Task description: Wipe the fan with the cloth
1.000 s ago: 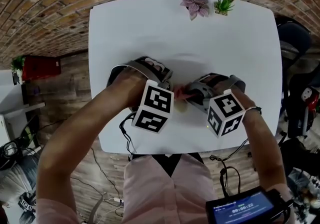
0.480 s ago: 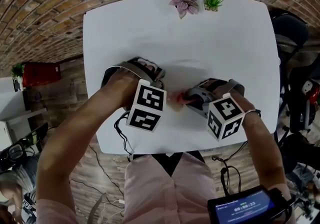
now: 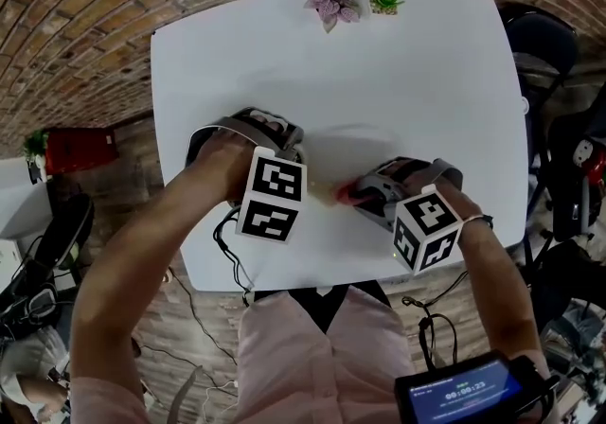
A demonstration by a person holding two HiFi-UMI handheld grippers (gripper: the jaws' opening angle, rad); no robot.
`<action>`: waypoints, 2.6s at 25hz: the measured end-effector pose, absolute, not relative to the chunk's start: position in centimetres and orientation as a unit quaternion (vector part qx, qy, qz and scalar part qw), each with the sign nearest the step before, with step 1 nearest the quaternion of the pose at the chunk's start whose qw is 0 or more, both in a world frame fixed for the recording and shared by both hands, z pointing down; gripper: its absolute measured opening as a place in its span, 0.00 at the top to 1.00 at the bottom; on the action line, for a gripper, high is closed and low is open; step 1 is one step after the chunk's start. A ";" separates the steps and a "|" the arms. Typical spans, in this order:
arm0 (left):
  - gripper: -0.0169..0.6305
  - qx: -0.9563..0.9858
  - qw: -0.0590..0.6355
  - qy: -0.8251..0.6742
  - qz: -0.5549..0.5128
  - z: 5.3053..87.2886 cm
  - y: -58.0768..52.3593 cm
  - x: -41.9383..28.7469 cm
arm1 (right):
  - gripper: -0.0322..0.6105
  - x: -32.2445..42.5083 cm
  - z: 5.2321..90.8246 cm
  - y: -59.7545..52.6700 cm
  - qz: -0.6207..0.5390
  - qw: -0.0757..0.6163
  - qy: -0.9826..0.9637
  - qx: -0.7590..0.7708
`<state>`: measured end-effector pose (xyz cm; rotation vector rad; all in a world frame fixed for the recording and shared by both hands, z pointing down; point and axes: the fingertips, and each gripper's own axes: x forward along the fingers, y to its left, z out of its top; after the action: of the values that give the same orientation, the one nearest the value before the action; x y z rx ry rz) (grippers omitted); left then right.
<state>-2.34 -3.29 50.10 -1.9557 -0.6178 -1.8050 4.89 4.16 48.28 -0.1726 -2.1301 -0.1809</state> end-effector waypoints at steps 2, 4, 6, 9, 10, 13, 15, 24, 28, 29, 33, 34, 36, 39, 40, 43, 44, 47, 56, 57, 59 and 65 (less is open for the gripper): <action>0.40 -0.700 0.200 -0.218 -0.650 50.1 -3.3 -2.3 | 0.90 5.0 48.3 4.5 -0.070 0.476 -0.874 -0.067; 0.40 -0.699 0.197 -0.214 -0.653 50.2 -3.4 -2.3 | 0.90 5.1 48.3 4.8 -0.065 0.474 -0.876 -0.062; 0.40 -0.698 0.194 -0.210 -0.656 50.2 -3.4 -2.3 | 0.90 5.1 48.3 5.2 -0.061 0.473 -0.877 -0.057; 0.40 -0.699 0.185 -0.203 -0.660 50.2 -3.5 -2.4 | 0.89 5.1 48.3 5.7 -0.055 0.471 -0.879 -0.051; 0.40 -0.700 0.182 -0.200 -0.661 50.2 -3.5 -2.4 | 0.89 5.1 48.3 5.8 -0.053 0.470 -0.880 -0.048; 0.40 -0.702 0.168 -0.186 -0.667 50.2 -3.8 -2.5 | 0.89 5.0 48.3 6.1 -0.045 0.467 -0.882 -0.038; 0.40 -0.704 0.154 -0.170 -0.672 50.3 -3.9 -2.6 | 0.89 4.8 48.2 6.4 -0.037 0.462 -0.886 -0.030; 0.40 -0.724 0.074 -0.092 -0.680 50.2 -4.5 -2.9 | 0.89 2.5 48.1 6.5 0.026 0.431 -0.900 0.065; 0.40 -0.731 0.061 -0.080 -0.674 50.2 -4.6 -3.0 | 0.89 0.9 48.2 6.6 0.063 0.412 -0.903 0.106; 0.40 -0.732 0.060 -0.080 -0.673 50.2 -4.6 -3.0 | 0.89 0.5 48.2 6.4 0.072 0.408 -0.902 0.118; 0.40 -0.735 0.060 -0.080 -0.670 50.2 -4.6 -3.0 | 0.89 -0.8 48.2 5.4 0.108 0.390 -0.901 0.157; 0.40 -0.736 0.060 -0.080 -0.670 50.2 -4.6 -2.9 | 0.89 -1.0 48.2 5.1 0.115 0.386 -0.900 0.166; 0.40 -0.737 0.061 -0.080 -0.668 50.1 -4.6 -2.9 | 0.89 -1.3 48.2 4.5 0.122 0.379 -0.899 0.181; 0.40 -0.739 0.061 -0.081 -0.666 50.1 -4.5 -2.9 | 0.89 -1.4 48.1 3.7 0.126 0.375 -0.896 0.203; 0.40 -0.740 0.061 -0.081 -0.665 50.1 -4.5 -2.9 | 0.89 -1.4 48.1 3.4 0.129 0.374 -0.894 0.211; 0.40 -0.741 0.061 -0.082 -0.663 50.1 -4.6 -2.9 | 0.89 -1.3 48.1 2.7 0.132 0.370 -0.890 0.230; 0.40 -0.742 0.061 -0.082 -0.663 50.1 -4.6 -2.9 | 0.89 -1.3 48.1 2.5 0.132 0.370 -0.889 0.235; 0.40 -0.742 0.062 -0.083 -0.663 50.1 -4.5 -2.9 | 0.89 -1.3 48.1 2.1 0.134 0.367 -0.887 0.248; 0.40 -0.741 0.063 -0.084 -0.663 50.0 -4.6 -2.9 | 0.89 -0.6 48.1 1.4 0.146 0.367 -0.873 0.286; 0.40 -0.741 0.064 -0.084 -0.663 50.0 -4.6 -2.9 | 0.89 -0.3 48.1 1.4 0.147 0.368 -0.872 0.289; 0.40 -0.742 0.064 -0.084 -0.663 50.1 -4.6 -2.9 | 0.89 0.1 48.1 1.5 0.150 0.369 -0.869 0.294; 0.40 -0.740 0.066 -0.086 -0.664 50.1 -4.6 -3.0 | 0.89 1.8 48.2 1.5 0.165 0.368 -0.860 0.311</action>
<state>-2.96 -4.55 50.12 -2.2322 -0.2599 -2.0020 1.80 1.51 48.18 0.8000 -2.2099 0.4248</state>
